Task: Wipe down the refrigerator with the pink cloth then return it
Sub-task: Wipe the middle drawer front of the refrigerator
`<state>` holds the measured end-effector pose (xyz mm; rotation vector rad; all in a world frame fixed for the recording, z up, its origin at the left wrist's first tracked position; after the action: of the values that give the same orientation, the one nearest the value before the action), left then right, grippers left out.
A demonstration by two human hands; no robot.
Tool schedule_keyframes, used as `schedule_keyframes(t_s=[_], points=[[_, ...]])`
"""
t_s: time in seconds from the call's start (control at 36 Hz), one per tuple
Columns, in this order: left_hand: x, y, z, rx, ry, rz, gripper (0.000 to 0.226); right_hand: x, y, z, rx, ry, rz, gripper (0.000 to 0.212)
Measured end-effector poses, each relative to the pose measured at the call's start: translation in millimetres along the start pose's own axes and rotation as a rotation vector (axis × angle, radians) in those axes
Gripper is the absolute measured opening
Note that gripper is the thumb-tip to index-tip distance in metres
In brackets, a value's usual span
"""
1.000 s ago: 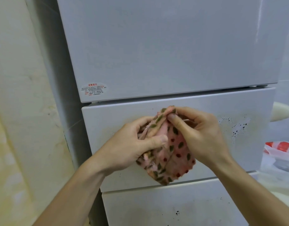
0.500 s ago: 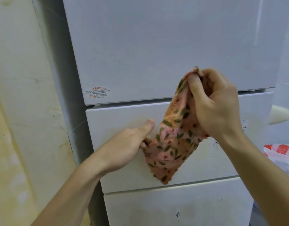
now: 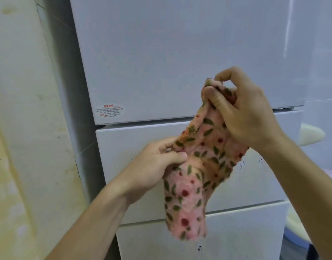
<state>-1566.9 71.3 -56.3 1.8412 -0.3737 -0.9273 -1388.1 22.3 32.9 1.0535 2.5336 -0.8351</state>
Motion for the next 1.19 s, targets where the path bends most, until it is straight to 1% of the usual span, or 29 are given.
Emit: schedule_keyframes(t_s=[0.03, 0.11, 0.14, 0.22, 0.25, 0.31, 0.36, 0.42, 0.47, 0.53, 0.58, 0.61, 0.64, 0.67, 0.72, 0.75, 0.78, 0.81, 0.83, 0.89, 0.92, 0.94, 0.97, 1.06, 1.08, 1.14, 1.19], points=[[-4.0, -0.1, -0.1, -0.02, 0.012, -0.027, 0.019, 0.9, 1.2, 0.6, 0.018, -0.039, -0.047, 0.025], [-12.0, 1.6, -0.8, -0.071, 0.052, -0.175, 0.036, 0.7, 3.3, 3.2, 0.083, -0.161, -0.191, 0.048], [-12.3, 4.1, 0.0, -0.088, 0.067, -0.213, 0.034, 0.0, 3.9, 4.5, 0.11, -0.201, -0.218, 0.05], [-10.6, 10.4, 3.9, -0.139, 0.07, -0.28, 0.024, -1.8, 11.2, 7.2, 0.198, -0.295, -0.238, 0.032], [-9.3, 12.7, 5.3, -0.149, 0.056, -0.283, 0.024, -3.4, 16.1, 7.6, 0.237, -0.287, -0.242, 0.029], [-8.2, 12.7, 6.3, -0.164, 0.03, -0.251, 0.027, -8.7, 27.0, 8.2, 0.304, -0.209, -0.232, 0.031], [-7.7, 11.5, 6.3, -0.166, 0.025, -0.165, 0.026, -12.0, 34.0, 9.9, 0.342, -0.141, -0.234, 0.044], [-6.7, 10.7, 6.1, -0.156, 0.044, -0.068, 0.025, -11.7, 35.5, 12.4, 0.336, -0.116, -0.247, 0.054], [-4.9, 7.0, 4.0, -0.147, 0.061, 0.038, 0.024, -13.1, 33.2, 12.7, 0.285, -0.064, -0.257, 0.049], [-2.8, 1.4, 1.6, -0.172, 0.081, 0.122, 0.023, -15.9, 25.8, 12.4, 0.201, 0.001, -0.256, 0.035], [-0.6, -1.0, -0.1, -0.198, 0.086, 0.16, 0.028, -18.4, 15.2, 13.4, 0.098, 0.036, -0.241, 0.025], [-0.1, -1.2, -1.0, -0.2, 0.088, 0.165, 0.029, -19.1, 10.3, 15.2, 0.046, 0.027, -0.247, 0.023], [0.3, 0.4, -1.2, -0.198, 0.095, 0.157, 0.03, -18.1, 5.1, 17.5, 0.0, -0.028, -0.283, 0.023], [-0.4, 2.3, -1.7, -0.184, 0.107, 0.14, 0.032, -13.1, 0.3, 20.3, -0.043, -0.154, -0.354, 0.024], [-1.6, 6.5, -4.4, -0.151, 0.143, 0.112, 0.034, 7.6, -12.8, 33.5, -0.116, -0.566, -0.575, 0.029], [-1.6, 8.0, -6.1, -0.136, 0.155, 0.112, 0.034, 16.7, -14.7, 41.3, -0.116, -0.731, -0.654, 0.039], [-1.5, 8.9, -7.2, -0.129, 0.159, 0.12, 0.034, 22.5, -12.7, 46.2, -0.098, -0.811, -0.689, 0.046], [-1.1, 10.4, -7.6, -0.125, 0.164, 0.134, 0.034, 24.4, -7.6, 46.1, -0.067, -0.789, -0.674, 0.048], [-1.7, 11.1, -7.7, -0.124, 0.173, 0.142, 0.033, 23.3, -1.0, 42.3, -0.038, -0.696, -0.609, 0.044], [-1.7, 11.1, -6.8, -0.124, 0.192, 0.178, 0.03, 18.6, 11.0, 36.5, 0.012, -0.489, -0.415, 0.031], [-1.9, 10.6, -5.9, -0.117, 0.199, 0.219, 0.031, 16.6, 16.1, 34.9, 0.03, -0.417, -0.321, 0.027], [-2.8, 9.8, -5.0, -0.11, 0.206, 0.261, 0.032, 15.8, 19.8, 34.7, 0.047, -0.385, -0.24, 0.027], [-4.7, 9.0, -4.0, -0.099, 0.223, 0.287, 0.032, 17.6, 22.4, 35.0, 0.07, -0.398, -0.172, 0.031], [-7.2, 10.5, -2.3, -0.049, 0.217, 0.269, 0.033, 34.9, 26.7, 41.4, 0.108, -0.575, 0.019, 0.058], [-8.4, 11.9, -1.3, -0.03, 0.213, 0.243, 0.035, 40.4, 27.2, 44.0, 0.114, -0.613, 0.056, 0.061], [-11.1, 13.1, 1.0, -0.003, 0.213, 0.187, 0.036, 46.4, 28.9, 48.3, 0.163, -0.625, -0.015, 0.053], [-15.7, 12.5, 3.5, 0.01, 0.196, 0.167, 0.03, 48.1, 31.6, 51.2, 0.219, -0.626, -0.176, 0.042]])
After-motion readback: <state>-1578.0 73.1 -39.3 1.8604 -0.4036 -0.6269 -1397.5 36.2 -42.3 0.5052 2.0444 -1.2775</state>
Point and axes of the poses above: each hand's wrist, its own z-axis away from the middle knuckle, its own x-axis out of the palm, y = z × x, the point moved 6 cm from there along -z, towards the middle knuckle, and after that the axes turned 11 degrees about -y, right-handed, at the moved point
